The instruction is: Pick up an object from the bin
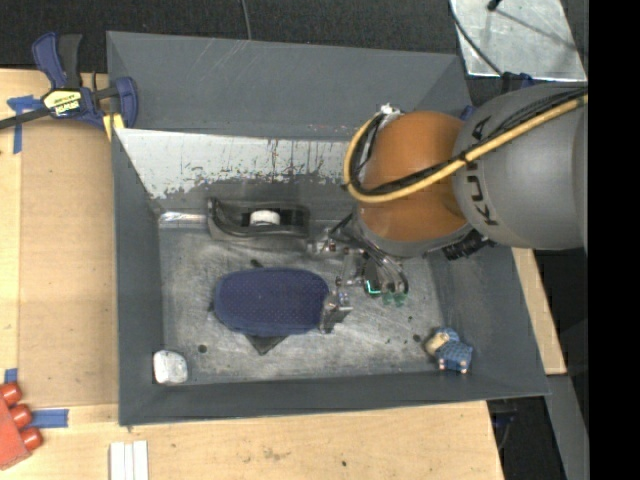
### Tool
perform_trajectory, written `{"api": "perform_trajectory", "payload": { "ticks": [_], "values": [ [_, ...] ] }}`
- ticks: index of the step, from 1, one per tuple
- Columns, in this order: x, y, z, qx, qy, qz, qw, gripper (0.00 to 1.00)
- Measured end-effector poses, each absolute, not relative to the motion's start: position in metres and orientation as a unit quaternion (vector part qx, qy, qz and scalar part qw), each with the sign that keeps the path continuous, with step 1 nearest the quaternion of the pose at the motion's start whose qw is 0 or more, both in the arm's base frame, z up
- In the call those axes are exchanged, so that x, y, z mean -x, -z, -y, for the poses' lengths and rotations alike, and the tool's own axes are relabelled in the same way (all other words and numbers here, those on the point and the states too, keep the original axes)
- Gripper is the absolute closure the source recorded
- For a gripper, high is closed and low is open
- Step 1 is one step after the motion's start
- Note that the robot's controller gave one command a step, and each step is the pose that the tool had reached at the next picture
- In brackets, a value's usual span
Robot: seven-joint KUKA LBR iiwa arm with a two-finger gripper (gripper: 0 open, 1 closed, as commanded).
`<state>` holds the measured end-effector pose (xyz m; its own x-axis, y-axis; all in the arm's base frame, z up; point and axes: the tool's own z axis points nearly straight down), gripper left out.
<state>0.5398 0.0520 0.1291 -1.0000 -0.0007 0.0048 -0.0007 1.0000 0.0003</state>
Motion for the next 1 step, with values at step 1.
{"api": "perform_trajectory", "payload": {
  "ticks": [1],
  "values": [
    [-0.5396, -0.0759, -0.0517, -0.072, 0.000, 0.997, -0.002, 0.00]
  ]
}}
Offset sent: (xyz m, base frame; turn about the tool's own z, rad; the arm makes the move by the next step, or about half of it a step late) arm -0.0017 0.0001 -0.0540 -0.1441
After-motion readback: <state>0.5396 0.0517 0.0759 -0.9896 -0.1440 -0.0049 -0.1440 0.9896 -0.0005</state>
